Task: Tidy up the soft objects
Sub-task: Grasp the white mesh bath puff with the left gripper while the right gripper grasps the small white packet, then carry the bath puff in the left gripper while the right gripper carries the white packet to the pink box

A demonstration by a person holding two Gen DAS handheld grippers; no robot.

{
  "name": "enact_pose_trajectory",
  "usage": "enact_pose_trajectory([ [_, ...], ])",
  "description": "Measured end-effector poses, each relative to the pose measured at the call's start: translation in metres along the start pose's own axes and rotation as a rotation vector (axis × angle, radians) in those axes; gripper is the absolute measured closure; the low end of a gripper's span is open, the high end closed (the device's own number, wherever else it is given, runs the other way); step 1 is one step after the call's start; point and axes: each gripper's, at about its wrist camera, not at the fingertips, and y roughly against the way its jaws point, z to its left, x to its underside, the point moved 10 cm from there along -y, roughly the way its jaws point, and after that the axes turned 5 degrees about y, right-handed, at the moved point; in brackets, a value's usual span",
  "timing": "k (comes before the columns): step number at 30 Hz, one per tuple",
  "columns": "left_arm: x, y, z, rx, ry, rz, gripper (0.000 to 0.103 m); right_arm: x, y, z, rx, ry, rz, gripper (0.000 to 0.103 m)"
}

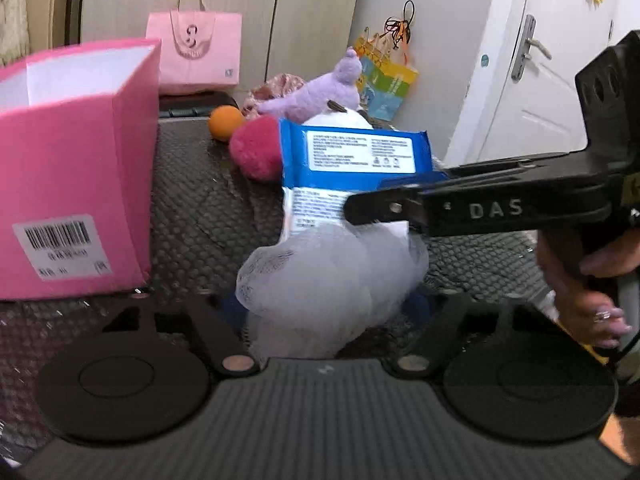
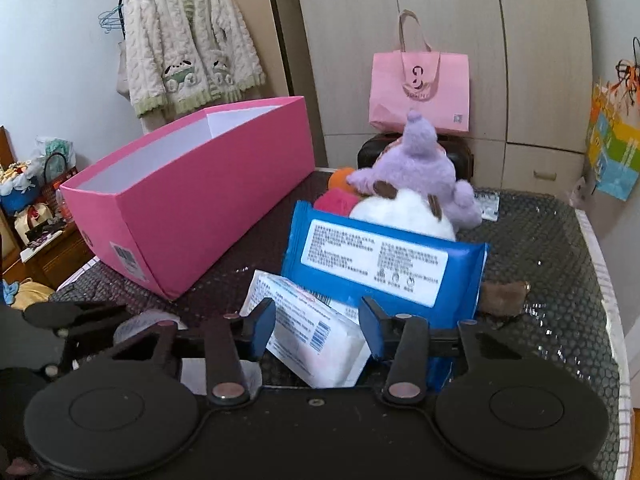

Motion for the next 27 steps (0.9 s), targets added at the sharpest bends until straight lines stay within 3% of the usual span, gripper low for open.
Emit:
enact_pose_trajectory([
  [3, 0.003, -0.002, -0.004, 0.054, -0.004, 0.031, 0.046, 0.005, 0.000, 0.001, -0.045, -0.010, 0.036, 0.070],
  [5, 0.002, -0.002, -0.003, 0.042, -0.003, 0.025, 0.055, 0.007, 0.003, 0.003, -0.072, -0.002, 0.055, 0.072],
  [11, -0.003, 0.011, 0.004, 0.072, 0.035, 0.010, 0.064, 0.010, 0.005, 0.010, -0.114, 0.028, 0.116, 0.072],
  [15, -0.008, 0.018, 0.011, 0.054, 0.027, -0.008, 0.064, 0.012, 0.004, 0.015, -0.113, 0.067, 0.133, 0.068],
  [22, 0.000, 0.020, 0.020, 0.070, 0.059, 0.048, 0.064, 0.010, -0.006, 0.033, -0.096, 0.209, 0.148, 0.053],
  [27, 0.002, 0.021, 0.022, 0.039, 0.039, 0.070, 0.064, 0.012, -0.015, 0.040, -0.060, 0.314, 0.176, 0.049],
])
